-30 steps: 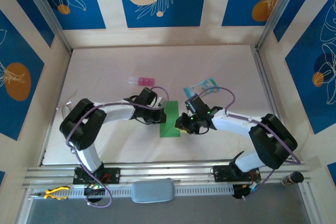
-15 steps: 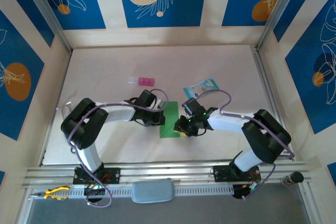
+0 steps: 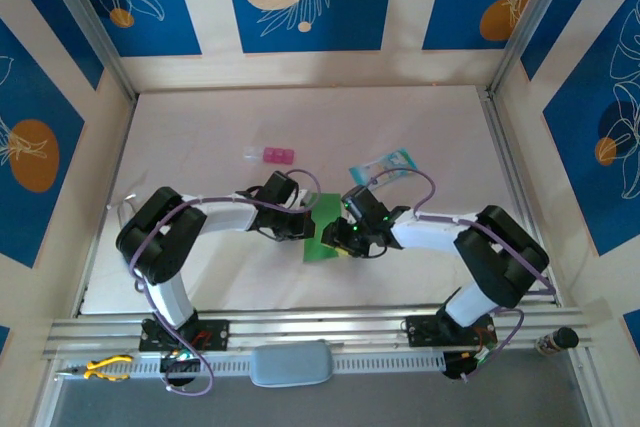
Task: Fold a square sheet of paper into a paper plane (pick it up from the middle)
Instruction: Turn over the paper at the center of the table.
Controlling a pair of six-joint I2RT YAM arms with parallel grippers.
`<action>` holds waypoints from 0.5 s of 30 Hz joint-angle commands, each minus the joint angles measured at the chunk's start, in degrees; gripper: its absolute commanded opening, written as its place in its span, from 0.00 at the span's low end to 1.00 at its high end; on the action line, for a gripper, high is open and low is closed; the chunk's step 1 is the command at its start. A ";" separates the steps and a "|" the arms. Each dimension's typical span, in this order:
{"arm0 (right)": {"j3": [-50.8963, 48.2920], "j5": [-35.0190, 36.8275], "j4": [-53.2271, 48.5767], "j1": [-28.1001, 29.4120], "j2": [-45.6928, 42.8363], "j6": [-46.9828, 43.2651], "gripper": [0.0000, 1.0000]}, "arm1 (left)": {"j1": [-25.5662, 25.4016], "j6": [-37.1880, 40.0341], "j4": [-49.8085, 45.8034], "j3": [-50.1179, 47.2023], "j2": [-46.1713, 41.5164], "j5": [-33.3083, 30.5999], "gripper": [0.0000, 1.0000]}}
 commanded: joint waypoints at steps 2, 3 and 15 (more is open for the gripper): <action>1.09 -2.85 4.62 -1.56 2.10 -2.43 0.47 | 0.52 -0.04 -0.98 -1.05 1.42 -0.25 0.05; 1.14 -2.83 4.78 -1.77 2.21 -2.75 0.47 | 0.50 -0.04 -0.98 -1.05 1.42 -0.20 0.05; 2.51 -4.18 6.53 -4.70 3.67 -5.90 0.47 | 0.52 -0.29 -0.54 -1.57 1.19 -0.32 0.05</action>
